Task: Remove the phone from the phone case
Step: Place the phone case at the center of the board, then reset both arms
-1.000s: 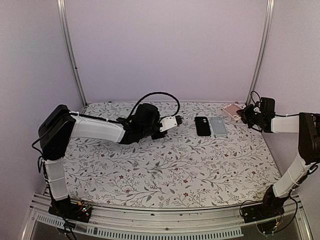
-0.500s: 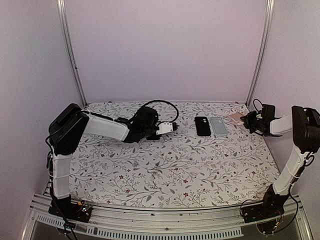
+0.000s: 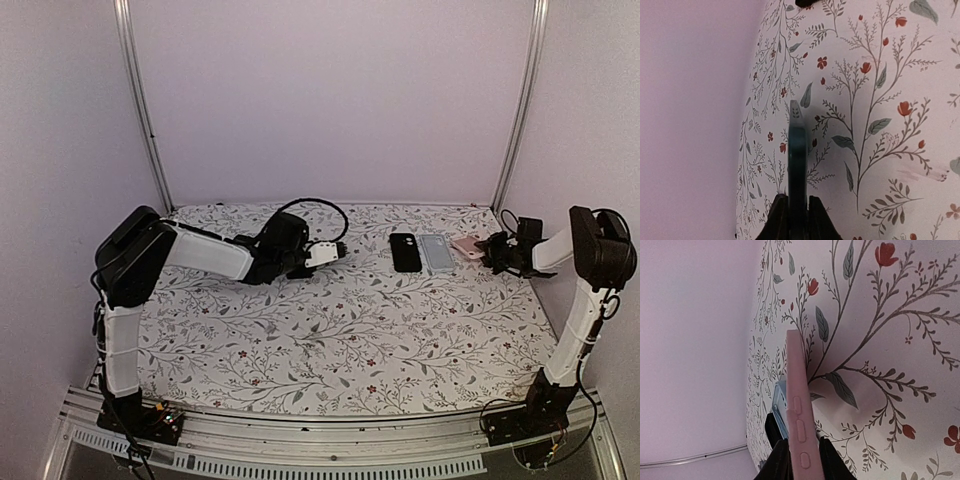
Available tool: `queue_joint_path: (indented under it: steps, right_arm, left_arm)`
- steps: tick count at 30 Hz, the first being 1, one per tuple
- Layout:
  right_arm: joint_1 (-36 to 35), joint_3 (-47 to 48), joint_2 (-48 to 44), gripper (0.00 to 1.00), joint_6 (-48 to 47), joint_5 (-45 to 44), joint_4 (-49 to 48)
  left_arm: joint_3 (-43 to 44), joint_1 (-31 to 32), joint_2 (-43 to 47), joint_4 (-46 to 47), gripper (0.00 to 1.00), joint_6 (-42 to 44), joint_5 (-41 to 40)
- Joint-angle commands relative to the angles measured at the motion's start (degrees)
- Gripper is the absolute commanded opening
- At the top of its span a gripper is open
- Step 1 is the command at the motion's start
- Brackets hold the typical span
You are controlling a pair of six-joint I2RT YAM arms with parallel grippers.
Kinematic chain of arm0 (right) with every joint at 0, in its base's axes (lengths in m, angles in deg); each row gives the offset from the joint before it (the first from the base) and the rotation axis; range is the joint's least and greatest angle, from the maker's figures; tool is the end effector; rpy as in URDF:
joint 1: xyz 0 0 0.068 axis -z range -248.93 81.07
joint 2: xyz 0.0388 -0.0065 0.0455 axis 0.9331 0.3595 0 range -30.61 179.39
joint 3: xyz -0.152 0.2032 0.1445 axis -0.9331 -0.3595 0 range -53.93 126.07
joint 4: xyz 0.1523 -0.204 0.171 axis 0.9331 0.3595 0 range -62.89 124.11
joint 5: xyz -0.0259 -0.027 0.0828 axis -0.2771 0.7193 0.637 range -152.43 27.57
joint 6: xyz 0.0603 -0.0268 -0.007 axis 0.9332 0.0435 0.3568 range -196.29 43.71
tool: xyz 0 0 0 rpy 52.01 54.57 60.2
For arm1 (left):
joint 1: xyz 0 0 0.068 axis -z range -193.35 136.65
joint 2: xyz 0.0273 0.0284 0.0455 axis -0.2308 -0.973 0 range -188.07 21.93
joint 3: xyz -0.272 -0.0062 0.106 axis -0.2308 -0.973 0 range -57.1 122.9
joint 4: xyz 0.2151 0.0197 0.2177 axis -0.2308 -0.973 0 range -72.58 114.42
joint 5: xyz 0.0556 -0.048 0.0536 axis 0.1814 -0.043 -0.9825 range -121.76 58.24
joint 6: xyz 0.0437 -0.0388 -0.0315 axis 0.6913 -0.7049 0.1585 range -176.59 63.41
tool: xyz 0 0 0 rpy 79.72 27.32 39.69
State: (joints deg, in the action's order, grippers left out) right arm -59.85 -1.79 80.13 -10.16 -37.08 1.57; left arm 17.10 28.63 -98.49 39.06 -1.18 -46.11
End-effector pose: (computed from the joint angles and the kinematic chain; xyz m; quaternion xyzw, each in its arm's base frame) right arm 0.4243 -0.0450 0.0940 0.4405 0.7433 0.3916 0.3165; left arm 0.3924 -0.3354 0.1229 0.6103 0.6174 0.1650 0.4681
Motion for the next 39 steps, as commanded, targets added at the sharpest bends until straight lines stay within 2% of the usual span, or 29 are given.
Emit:
queue_joint_path:
  steps: [1, 4, 7, 10, 13, 15, 22, 29, 34, 39]
  right_arm:
    - [0.21, -1.16, 0.58, 0.28, 1.09, 1.78, -3.9]
    - [0.2, -2.66, -0.17, 0.36, 0.78, 2.24, -4.04]
    - [0.13, -5.02, -2.0, 0.47, 0.0, 1.96, -4.04]
    - [0.14, -7.57, -3.98, 0.64, -1.21, 1.36, -3.81]
    - [0.09, -9.3, -5.72, 0.79, -2.44, 1.17, -2.86]
    - [0.1, -9.76, -6.71, 0.97, -4.27, 0.61, -0.95]
    - [-0.24, -11.2, -11.79, 0.99, -9.46, -2.92, 6.67]
    - [-1.65, -7.91, -14.51, 0.99, -16.8, -10.76, 19.68]
    - [-3.27, -7.71, -21.38, 0.99, -22.91, -17.37, 23.74]
    - [-5.37, -9.07, -31.84, 0.99, -30.08, -23.74, 22.21]
  left_arm:
    - [-0.63, -0.32, 2.16, -3.64, 0.18, -5.81, 0.55]
    - [-0.98, -0.1, 2.5, -4.76, 0.21, -8.01, -0.18]
    - [-1.76, 0.03, 3.14, -5.35, 0.34, -10.05, -0.36]
    - [-2.5, 0.29, 4.08, -5.89, 0.46, -12.1, -0.16]
    - [-3.13, 0.3, 5.03, -5.95, 0.64, -14.44, 0.68]
    - [-3.29, 0.3, 5.71, -6.14, 0.71, -15.88, 1.23]
    - [-3.43, 0.3, 8.63, -6.69, 0.99, -22.09, 3.96]
    - [-2.45, 0.06, 12.31, -9.16, 0.99, -30.5, 9.4]
    - [-2.57, -0.91, 16.84, -10.89, 0.99, -40.54, 13.27]
    - [-4.6, -4.67, 22.85, -12.22, 0.99, -52.95, 18.29]
